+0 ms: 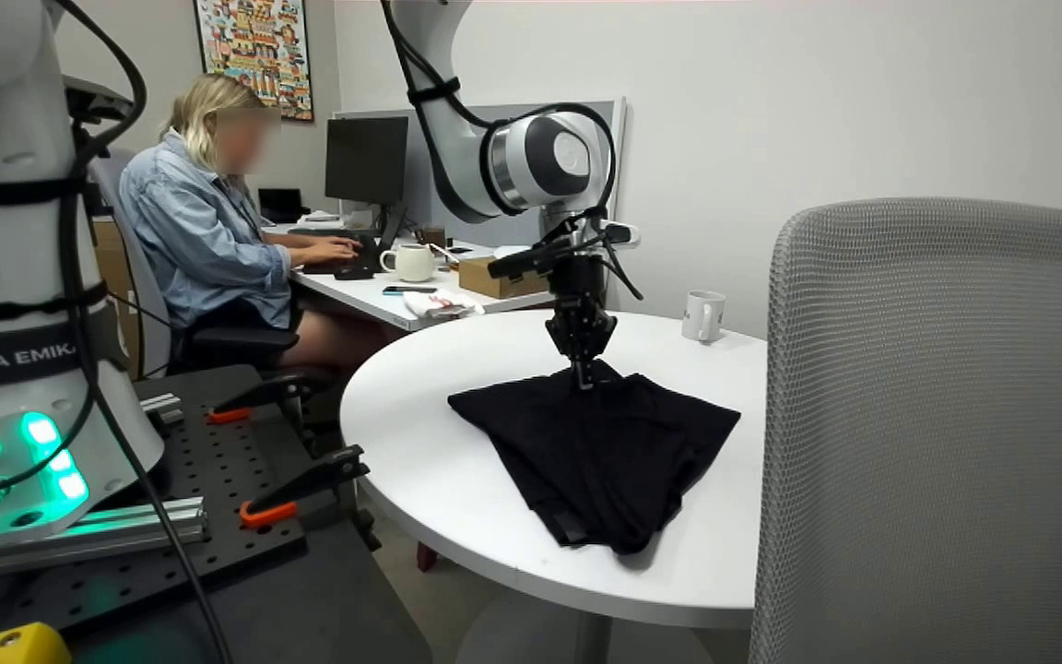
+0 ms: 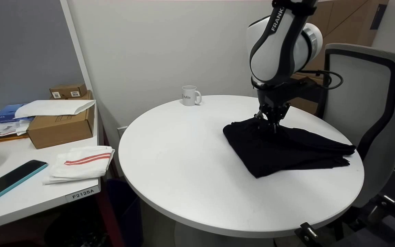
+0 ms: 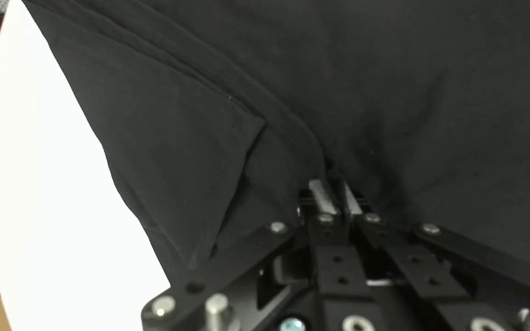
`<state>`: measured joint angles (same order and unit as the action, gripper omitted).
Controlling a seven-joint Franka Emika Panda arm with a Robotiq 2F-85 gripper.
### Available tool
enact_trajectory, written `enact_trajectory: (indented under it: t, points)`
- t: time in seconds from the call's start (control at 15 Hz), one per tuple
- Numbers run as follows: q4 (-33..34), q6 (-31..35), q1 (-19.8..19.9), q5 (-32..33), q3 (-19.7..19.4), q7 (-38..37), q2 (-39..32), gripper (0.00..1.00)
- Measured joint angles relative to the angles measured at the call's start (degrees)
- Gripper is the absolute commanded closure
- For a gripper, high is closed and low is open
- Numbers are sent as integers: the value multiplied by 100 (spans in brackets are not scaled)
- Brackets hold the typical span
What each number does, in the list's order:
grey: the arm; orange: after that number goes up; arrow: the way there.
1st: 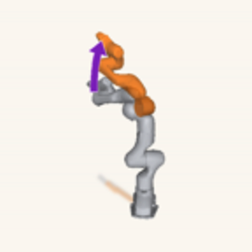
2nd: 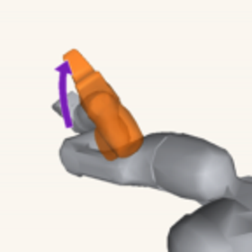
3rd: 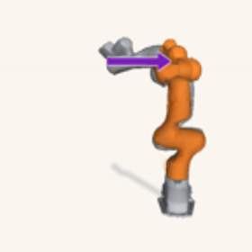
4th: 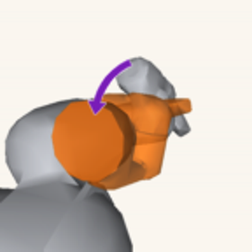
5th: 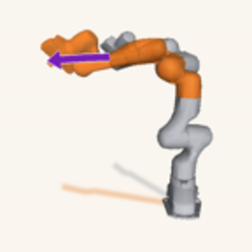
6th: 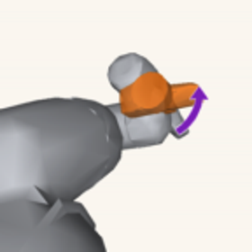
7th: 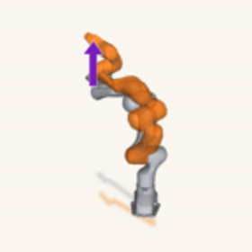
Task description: Fold the black shirt on the table
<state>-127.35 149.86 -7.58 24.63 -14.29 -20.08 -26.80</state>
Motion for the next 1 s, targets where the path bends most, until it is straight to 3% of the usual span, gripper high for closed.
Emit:
enact_trajectory:
  t: [0.27, 0.67, 0.73, 0.87, 1.0]
  points:
    - [5, 0, 34, 7, -106, 0, 104, 99]
    - [265, -64, 356, 384, -652, 5, 476, 99]
    - [384, -111, 437, 492, -741, 6, 519, 71]
    - [696, -271, 583, 698, -889, 6, 565, 65]
    - [1040, -463, 710, 821, -927, 6, 566, 49]
